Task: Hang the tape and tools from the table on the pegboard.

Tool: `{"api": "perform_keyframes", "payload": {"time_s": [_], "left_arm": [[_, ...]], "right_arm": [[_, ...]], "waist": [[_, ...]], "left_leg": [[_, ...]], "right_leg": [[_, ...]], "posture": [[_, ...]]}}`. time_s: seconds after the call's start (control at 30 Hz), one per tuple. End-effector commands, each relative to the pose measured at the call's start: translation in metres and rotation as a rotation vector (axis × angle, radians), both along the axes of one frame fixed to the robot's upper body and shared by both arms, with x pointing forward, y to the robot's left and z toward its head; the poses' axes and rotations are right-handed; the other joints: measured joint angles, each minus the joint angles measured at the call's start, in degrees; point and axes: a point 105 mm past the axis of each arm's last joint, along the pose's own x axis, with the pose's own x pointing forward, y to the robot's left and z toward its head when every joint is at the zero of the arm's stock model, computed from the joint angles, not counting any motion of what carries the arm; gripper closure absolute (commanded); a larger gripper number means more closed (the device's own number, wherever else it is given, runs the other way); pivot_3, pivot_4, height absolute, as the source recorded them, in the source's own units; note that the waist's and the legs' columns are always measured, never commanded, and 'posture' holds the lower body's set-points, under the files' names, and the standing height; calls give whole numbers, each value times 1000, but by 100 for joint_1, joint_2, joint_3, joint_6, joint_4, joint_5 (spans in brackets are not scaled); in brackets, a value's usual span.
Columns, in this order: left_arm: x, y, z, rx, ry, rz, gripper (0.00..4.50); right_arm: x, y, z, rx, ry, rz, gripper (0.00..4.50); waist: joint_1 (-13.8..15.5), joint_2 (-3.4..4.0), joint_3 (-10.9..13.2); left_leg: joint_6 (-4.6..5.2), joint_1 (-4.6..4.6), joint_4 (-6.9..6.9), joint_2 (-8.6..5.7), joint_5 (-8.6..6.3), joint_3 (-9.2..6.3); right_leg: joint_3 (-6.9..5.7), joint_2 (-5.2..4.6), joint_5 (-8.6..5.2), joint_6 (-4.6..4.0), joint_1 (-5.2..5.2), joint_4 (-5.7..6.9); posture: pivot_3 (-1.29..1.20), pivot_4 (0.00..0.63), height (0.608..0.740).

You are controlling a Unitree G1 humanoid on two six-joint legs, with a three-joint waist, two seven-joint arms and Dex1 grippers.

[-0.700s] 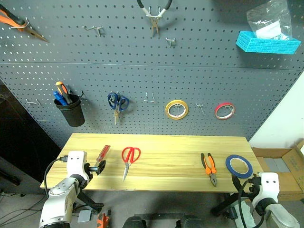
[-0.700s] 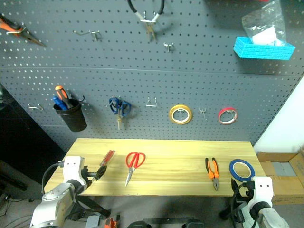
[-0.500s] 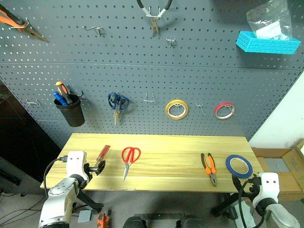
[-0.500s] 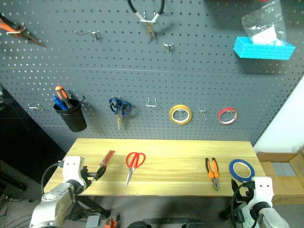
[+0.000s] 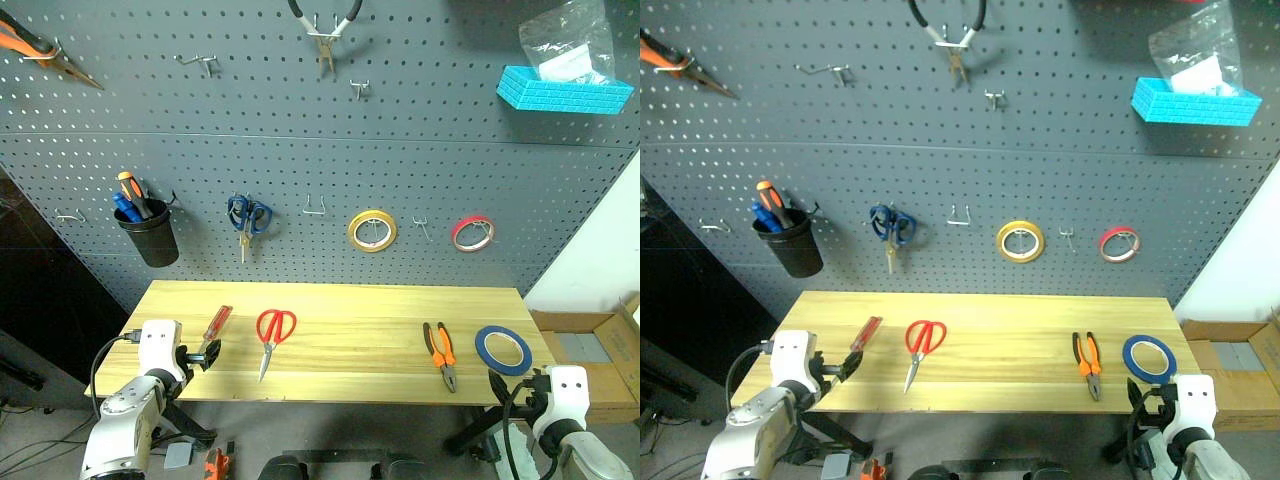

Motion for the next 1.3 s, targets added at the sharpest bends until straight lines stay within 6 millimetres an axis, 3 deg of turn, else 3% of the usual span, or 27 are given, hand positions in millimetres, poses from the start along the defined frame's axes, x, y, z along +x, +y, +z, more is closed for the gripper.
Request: {"api": "perform_keyframes", "payload": {"time_s": [0.03, 0.9, 1.0, 1.2, 1.3], "left_arm": [[6, 3, 16, 27, -59, -7, 8], [5, -1, 23, 20, -73, -12, 8], [13, -15, 33, 40, -103, -100, 8], [34, -84, 58, -62, -144, -401, 8], [40, -128, 66, -121, -143, -585, 8]], "right_arm": [[5, -7, 15, -29, -58, -3, 0], [5, -16, 24, -99, -56, 18, 0], [10, -19, 30, -120, -48, 29, 0], [30, -14, 45, -133, -16, 133, 0], [40, -12, 50, -139, 7, 199, 0]], "waist": [[0, 0, 0], [1, 3, 1], [2, 4, 2], [11, 6, 152], [20, 15, 273]], "left_leg": [[0, 0, 0, 0, 0, 0], [0, 0, -3, -2, -1, 0], [-1, -1, -3, -3, -1, 0], [0, 3, 2, -7, 0, 4], [24, 6, 1, -8, 14, 4]], "right_leg": [[-1, 0, 0, 0, 0, 0], [-4, -6, -2, -3, -1, -2], [-5, -7, -2, -3, -1, -3], [-5, -13, -2, -3, 4, -2], [-6, -12, -2, -3, 11, -2]], "posture": [[45, 0, 740], [51, 0, 740], [51, 0, 740], [46, 80, 740], [40, 131, 740]]}}
